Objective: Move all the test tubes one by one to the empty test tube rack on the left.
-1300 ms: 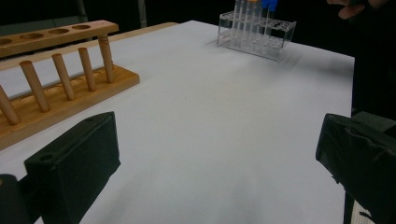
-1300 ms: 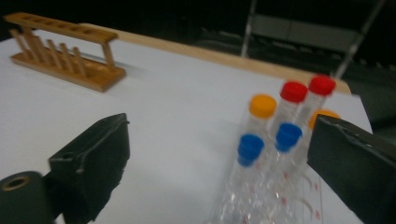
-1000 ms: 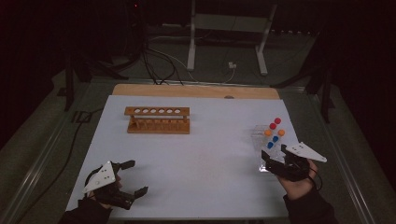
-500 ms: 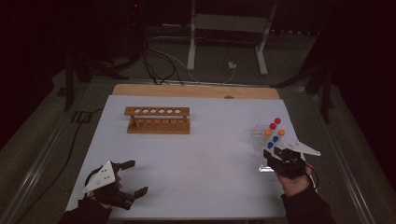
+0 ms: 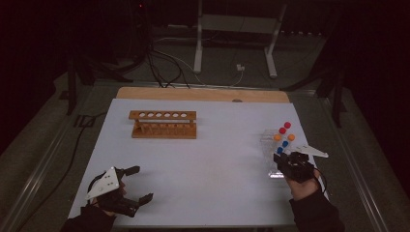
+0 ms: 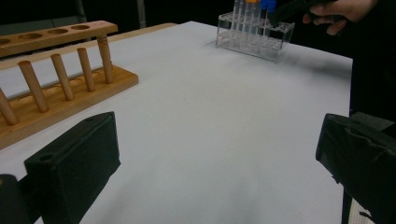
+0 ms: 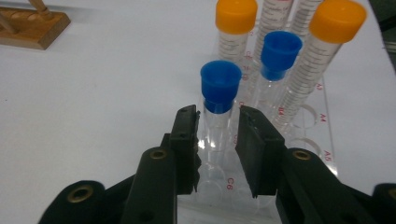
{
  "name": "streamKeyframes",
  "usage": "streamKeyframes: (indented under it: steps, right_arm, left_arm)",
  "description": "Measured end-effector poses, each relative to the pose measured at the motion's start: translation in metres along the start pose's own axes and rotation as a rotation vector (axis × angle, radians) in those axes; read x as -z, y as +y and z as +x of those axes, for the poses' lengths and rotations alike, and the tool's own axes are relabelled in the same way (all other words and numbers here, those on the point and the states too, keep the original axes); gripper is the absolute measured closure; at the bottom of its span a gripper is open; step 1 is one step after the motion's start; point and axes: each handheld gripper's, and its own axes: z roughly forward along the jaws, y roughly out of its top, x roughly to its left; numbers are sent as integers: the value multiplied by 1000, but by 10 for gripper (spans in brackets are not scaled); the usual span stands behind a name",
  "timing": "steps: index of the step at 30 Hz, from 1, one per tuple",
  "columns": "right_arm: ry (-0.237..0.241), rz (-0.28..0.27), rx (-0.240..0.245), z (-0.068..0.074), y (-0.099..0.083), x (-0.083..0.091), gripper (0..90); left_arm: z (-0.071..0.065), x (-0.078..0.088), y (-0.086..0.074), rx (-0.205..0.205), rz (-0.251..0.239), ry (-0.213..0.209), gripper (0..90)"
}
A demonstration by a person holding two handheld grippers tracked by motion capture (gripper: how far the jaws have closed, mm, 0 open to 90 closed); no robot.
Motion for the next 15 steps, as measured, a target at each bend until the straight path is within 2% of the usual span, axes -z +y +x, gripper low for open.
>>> streamKeyframes:
  steps: [6, 15]
  right_arm:
    - [-7, -2, 8, 0, 1, -3, 754]
    - [-10, -6, 38, 2, 2, -2, 766]
  left_arm:
    - [0, 0, 0, 2, 2, 0, 4]
    - [0, 0, 0, 3, 3, -1, 4]
